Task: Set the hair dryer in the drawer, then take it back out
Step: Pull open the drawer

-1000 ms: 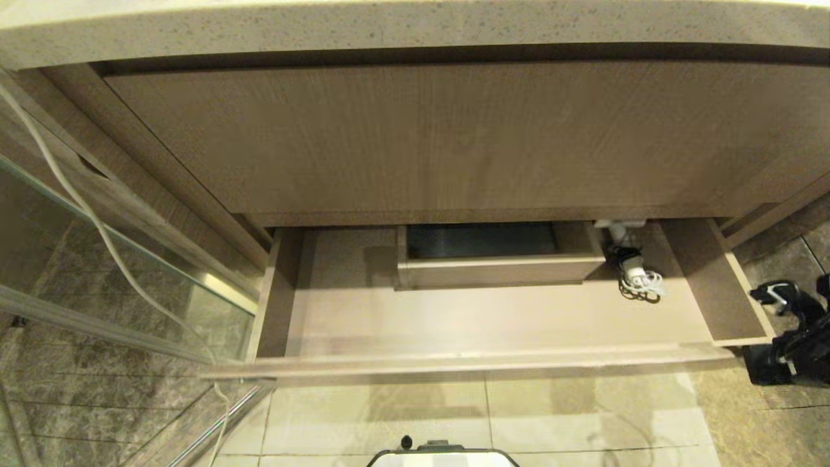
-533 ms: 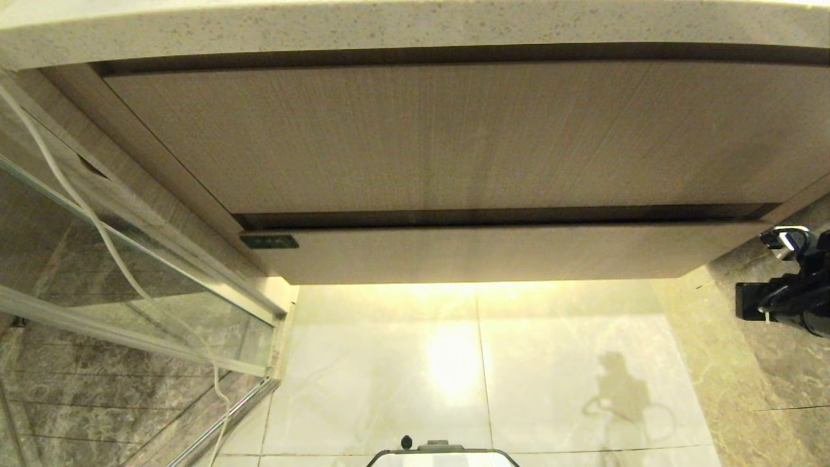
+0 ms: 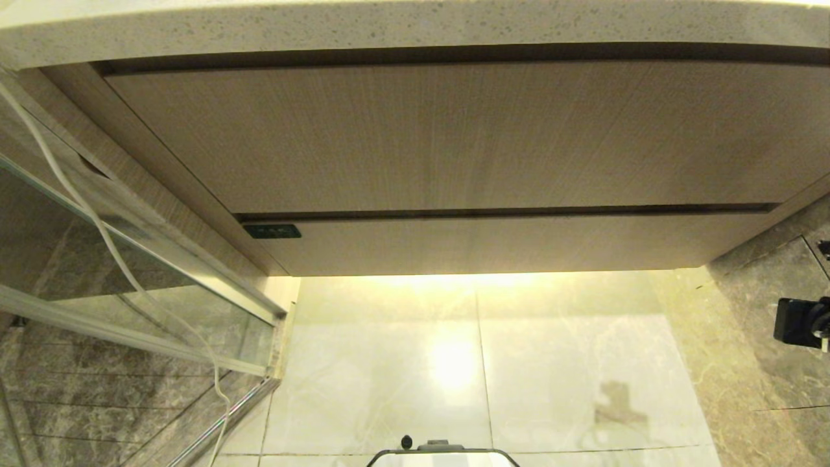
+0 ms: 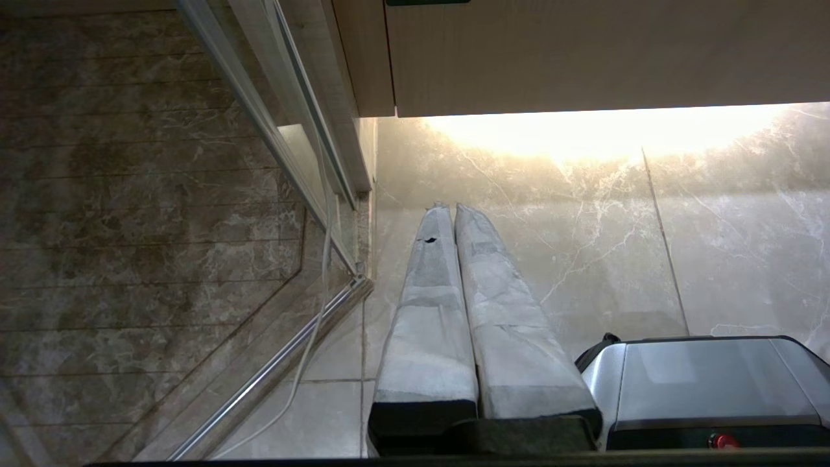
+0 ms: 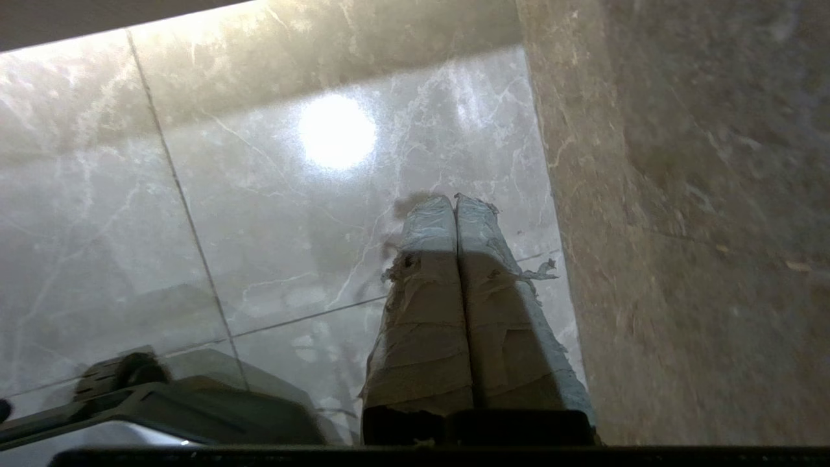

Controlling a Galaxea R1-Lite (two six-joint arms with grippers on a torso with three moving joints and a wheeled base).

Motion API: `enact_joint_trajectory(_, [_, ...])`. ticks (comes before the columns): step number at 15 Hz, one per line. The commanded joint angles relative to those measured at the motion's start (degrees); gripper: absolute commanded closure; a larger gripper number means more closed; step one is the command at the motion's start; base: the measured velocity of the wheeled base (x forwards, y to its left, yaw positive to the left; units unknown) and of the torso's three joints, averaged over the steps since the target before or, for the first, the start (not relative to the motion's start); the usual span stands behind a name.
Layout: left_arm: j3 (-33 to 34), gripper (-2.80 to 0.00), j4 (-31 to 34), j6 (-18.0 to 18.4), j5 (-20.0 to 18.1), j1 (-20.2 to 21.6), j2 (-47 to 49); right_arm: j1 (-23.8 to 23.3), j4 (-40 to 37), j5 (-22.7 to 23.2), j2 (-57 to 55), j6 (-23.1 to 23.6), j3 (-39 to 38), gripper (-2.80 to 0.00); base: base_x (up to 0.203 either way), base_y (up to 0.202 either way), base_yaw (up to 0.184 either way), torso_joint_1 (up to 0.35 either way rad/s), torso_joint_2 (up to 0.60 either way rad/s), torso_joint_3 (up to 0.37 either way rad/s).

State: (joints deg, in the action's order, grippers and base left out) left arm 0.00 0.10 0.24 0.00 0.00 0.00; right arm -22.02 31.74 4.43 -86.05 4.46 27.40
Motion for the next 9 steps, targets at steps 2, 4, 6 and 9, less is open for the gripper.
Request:
enact_joint_trajectory(2, [0.09, 0.00, -0.01, 0.02, 0.00, 0.00, 0.00, -0.08, -10.38, -0.03, 19.86, -1.26, -2.44, 0.00, 0.000, 0.000, 0.000, 0.000, 0.00, 0.000])
enact_joint_trajectory(4, [0.06, 0.00, -0.01, 0.02, 0.00, 0.00, 0.00, -0.09, -15.70, -0.13, 32.37, -1.66, -5.81, 0.00, 0.000, 0.000, 0.000, 0.000, 0.00, 0.000])
enact_joint_trajectory(6, [0.09, 0.00, -0.01, 0.02, 0.00, 0.00, 0.00, 0.98, -18.20, -1.21, 44.83, -1.82, -11.20, 0.00, 0.000, 0.000, 0.000, 0.000, 0.00, 0.000])
enact_joint_trajectory(9, [0.02, 0.00, -0.01, 0.02, 0.00, 0.00, -0.04, 6.93, -20.47, -5.68, 60.67, -1.97, -21.59, 0.00, 0.000, 0.000, 0.000, 0.000, 0.00, 0.000])
